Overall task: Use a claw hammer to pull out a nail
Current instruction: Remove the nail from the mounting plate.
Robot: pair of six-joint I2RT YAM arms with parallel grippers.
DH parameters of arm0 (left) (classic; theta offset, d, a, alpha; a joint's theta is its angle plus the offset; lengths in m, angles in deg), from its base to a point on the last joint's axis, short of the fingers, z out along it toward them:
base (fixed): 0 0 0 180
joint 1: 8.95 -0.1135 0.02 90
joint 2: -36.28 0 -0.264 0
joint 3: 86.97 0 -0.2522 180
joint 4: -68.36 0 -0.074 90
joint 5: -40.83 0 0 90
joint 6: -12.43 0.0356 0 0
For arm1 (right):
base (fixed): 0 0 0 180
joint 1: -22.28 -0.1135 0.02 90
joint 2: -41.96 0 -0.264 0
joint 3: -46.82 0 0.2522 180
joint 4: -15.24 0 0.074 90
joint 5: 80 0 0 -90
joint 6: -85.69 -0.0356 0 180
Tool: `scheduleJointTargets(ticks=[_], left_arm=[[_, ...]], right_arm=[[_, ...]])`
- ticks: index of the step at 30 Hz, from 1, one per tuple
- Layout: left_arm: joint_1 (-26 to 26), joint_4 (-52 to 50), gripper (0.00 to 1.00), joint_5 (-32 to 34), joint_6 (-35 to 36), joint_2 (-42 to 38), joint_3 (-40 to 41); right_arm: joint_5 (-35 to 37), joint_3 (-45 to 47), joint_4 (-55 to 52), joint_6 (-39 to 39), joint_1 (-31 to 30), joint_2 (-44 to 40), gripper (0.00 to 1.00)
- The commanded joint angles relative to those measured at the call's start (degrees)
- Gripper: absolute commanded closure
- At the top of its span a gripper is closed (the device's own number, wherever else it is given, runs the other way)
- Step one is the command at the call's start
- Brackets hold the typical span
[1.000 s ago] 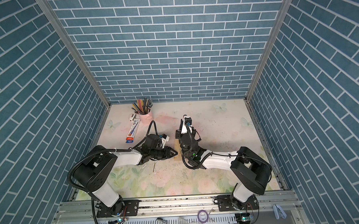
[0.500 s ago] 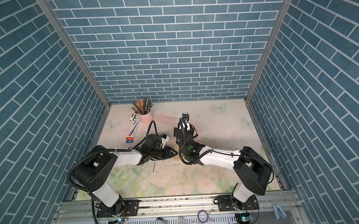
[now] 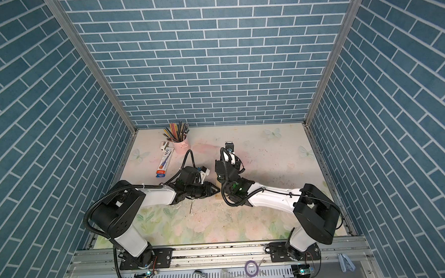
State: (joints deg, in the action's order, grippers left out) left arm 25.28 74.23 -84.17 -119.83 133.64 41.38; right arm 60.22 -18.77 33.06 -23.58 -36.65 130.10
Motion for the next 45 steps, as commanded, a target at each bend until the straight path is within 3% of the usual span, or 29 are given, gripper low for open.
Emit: scheduleJointTargets(ticks=[1,20,30,40,45], left_arm=[[-0.05,-4.3,0.62,3.62,0.41,2.53,0.81],[-0.08,-12.59,0.62,9.7,3.31,2.9,-1.87],[-0.05,-14.15,0.62,10.74,4.16,2.89,-2.42],[-0.05,-14.99,0.62,11.26,4.56,3.01,-2.54],[-0.09,-15.33,0.61,11.44,4.78,2.88,-2.93]], right_arm=[[-0.19,0.5,-9.14,0.86,-0.67,1.51,1.0],[-4.24,-14.26,-27.08,1.96,0.79,7.19,1.0],[-12.36,-22.52,-39.06,-1.74,4.43,10.68,1.0],[-26.46,-37.56,-56.68,-3.01,10.03,18.57,1.0],[-29.63,-41.46,-57.87,-2.9,12.26,20.41,1.0]])
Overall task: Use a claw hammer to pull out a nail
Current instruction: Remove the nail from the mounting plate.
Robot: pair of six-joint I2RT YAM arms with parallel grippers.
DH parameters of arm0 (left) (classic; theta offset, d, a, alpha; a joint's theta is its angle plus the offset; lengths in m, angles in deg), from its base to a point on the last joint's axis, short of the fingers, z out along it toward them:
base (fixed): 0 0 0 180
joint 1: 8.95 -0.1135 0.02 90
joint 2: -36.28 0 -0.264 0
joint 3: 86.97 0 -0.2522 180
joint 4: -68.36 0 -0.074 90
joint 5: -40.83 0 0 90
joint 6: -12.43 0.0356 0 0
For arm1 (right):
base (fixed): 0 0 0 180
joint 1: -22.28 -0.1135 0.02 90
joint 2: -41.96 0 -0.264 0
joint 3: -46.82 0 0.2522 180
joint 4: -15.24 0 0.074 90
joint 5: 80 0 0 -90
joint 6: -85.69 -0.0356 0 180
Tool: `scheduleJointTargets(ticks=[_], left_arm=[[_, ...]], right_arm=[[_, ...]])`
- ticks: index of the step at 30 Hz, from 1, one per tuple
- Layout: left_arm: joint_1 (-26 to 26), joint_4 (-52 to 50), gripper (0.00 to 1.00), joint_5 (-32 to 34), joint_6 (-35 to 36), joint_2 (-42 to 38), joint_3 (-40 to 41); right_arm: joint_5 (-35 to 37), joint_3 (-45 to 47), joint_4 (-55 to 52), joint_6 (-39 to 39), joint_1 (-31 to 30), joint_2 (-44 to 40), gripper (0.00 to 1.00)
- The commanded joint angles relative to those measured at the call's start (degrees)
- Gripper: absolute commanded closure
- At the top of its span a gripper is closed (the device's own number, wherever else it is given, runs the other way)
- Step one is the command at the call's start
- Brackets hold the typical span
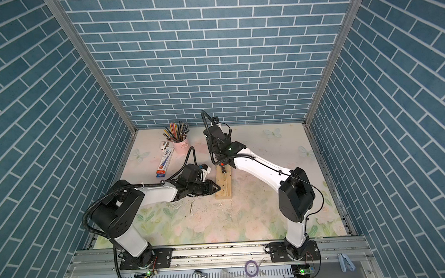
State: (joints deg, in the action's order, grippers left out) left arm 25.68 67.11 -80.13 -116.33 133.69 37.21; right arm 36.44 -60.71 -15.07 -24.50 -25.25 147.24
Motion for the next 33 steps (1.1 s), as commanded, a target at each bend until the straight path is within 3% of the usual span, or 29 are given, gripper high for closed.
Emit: scheduleJointTargets(ticks=[1,13,18,22,33], left_arm=[[-0.49,-8.21,0.61,7.42,1.32,2.79,1.24],[-0.45,-9.33,0.6,7.11,2.11,2.36,-2.24],[-0.44,-8.36,0.55,5.43,2.2,-0.1,-4.48],[-0.44,-8.64,0.41,4.96,3.32,-2.95,-6.45],[-0.46,-7.32,0.15,9.1,10.57,-14.0,-8.72]], right_arm=[[-5.91,-0.02,-9.58,-1.55,1.2,3.4,1.0],[-10.07,-6.77,-2.18,1.04,5.06,3.47,1.0],[-10.61,-10.82,-0.3,3.19,5.52,3.4,1.0],[-11.09,-12.93,1.66,4.84,6.09,2.92,1.0],[-14.22,-15.36,2.93,6.47,6.66,-0.26,1.0]])
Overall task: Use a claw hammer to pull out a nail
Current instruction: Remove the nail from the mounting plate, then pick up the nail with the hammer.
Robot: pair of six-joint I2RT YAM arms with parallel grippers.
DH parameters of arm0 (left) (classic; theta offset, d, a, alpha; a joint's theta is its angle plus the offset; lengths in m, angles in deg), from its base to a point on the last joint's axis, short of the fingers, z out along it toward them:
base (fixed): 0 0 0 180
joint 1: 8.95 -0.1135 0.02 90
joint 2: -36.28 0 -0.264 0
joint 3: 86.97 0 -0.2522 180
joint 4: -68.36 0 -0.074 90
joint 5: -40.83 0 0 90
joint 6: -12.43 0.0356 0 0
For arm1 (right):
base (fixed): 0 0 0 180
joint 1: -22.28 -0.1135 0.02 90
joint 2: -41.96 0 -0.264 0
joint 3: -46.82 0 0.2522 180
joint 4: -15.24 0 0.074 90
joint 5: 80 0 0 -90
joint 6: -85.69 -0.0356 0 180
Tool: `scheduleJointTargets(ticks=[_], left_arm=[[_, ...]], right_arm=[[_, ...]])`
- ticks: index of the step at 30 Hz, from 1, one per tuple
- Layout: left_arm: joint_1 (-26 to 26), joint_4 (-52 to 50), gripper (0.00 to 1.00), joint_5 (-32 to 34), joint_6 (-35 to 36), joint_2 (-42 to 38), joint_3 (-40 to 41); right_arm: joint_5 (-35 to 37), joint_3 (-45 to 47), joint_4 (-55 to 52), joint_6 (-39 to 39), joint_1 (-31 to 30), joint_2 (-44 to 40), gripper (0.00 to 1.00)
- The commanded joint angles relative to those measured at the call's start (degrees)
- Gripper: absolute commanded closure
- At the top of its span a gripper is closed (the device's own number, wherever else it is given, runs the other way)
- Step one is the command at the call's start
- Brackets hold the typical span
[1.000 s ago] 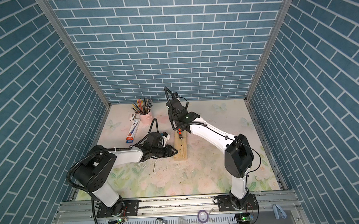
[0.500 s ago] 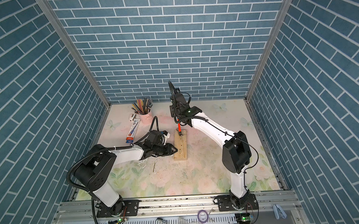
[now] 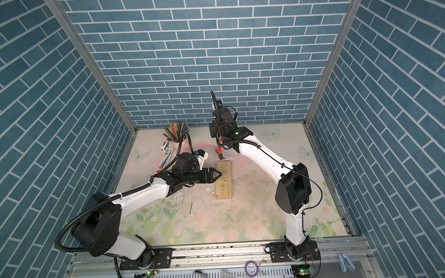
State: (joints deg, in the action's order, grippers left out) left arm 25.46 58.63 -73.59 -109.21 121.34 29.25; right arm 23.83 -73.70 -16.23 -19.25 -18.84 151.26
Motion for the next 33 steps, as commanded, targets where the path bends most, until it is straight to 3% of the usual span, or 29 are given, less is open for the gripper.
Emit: scheduleJointTargets(ticks=[1,18,33], left_arm=[[-0.22,2.21,0.13,2.46,4.46,-2.33,-0.53],[-0.23,10.79,0.14,-0.11,11.47,-3.33,-0.37],[0.04,13.44,0.35,-3.58,11.6,-1.32,-1.91]], right_arm=[[-2.23,-2.44,4.14,1.15,0.25,-4.84,1.0],[-10.53,-2.92,2.95,-1.04,0.25,-12.47,1.0],[-14.32,-2.19,4.24,-4.39,0.23,-14.86,1.0]])
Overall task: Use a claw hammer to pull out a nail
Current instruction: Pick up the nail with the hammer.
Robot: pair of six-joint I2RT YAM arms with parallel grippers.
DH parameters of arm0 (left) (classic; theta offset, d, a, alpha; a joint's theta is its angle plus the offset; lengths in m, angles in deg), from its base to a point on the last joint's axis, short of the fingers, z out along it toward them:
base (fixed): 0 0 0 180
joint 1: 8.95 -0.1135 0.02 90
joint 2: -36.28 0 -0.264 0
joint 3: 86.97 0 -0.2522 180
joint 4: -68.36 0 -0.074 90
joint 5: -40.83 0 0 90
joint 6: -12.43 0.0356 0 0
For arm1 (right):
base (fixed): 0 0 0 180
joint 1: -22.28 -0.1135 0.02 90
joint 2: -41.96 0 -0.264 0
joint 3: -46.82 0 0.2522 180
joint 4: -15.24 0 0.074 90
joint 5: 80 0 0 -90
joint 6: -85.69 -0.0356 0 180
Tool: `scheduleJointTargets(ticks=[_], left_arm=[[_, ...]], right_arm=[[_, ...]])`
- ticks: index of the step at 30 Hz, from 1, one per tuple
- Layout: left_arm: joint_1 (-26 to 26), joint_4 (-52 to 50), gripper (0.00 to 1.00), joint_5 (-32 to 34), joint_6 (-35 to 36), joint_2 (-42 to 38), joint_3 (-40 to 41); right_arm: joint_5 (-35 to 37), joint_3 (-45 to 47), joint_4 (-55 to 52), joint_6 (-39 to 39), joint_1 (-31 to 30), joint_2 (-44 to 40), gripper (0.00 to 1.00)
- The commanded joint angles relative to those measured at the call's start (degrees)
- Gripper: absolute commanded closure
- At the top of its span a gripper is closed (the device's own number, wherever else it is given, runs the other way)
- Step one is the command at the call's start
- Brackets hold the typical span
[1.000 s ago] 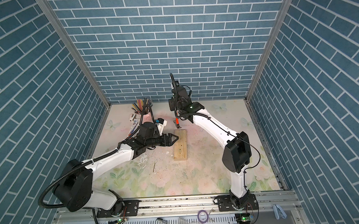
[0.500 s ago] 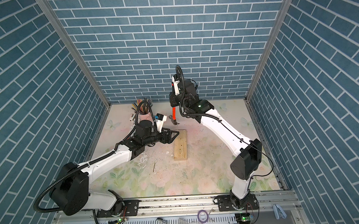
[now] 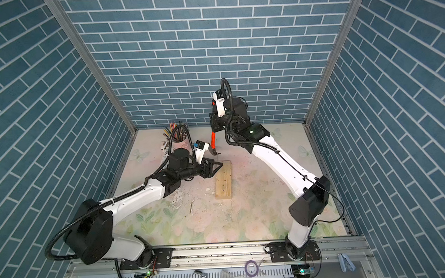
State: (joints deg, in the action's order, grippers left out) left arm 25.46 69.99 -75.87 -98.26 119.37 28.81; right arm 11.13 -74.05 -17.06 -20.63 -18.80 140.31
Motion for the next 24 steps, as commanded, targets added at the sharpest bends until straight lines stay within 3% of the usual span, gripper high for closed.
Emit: scheduleJointTargets(ticks=[1,6,16,21,24], left_arm=[[0.01,2.39,0.35,-1.25,0.56,0.68,-1.5],[0.04,2.59,0.41,-0.83,0.62,1.29,-1.81],[0.21,2.98,0.86,-0.75,-0.76,1.45,-2.9],[0.46,2.02,0.99,0.45,-0.22,0.39,-2.5],[0.48,1.75,1.0,1.0,-0.2,-0.05,-2.26]], right_arm=[[-1.78,-1.79,5.1,-3.3,0.21,-3.95,1.0],[-2.53,-1.7,5.43,-3.8,0.19,-4.38,1.0],[-2.88,-1.52,5.95,-3.76,0.22,-4.57,1.0],[-2.37,-0.7,6.71,-3.72,0.21,-5.04,1.0],[-2.19,-0.16,7.27,-3.75,0.21,-5.36,1.0]])
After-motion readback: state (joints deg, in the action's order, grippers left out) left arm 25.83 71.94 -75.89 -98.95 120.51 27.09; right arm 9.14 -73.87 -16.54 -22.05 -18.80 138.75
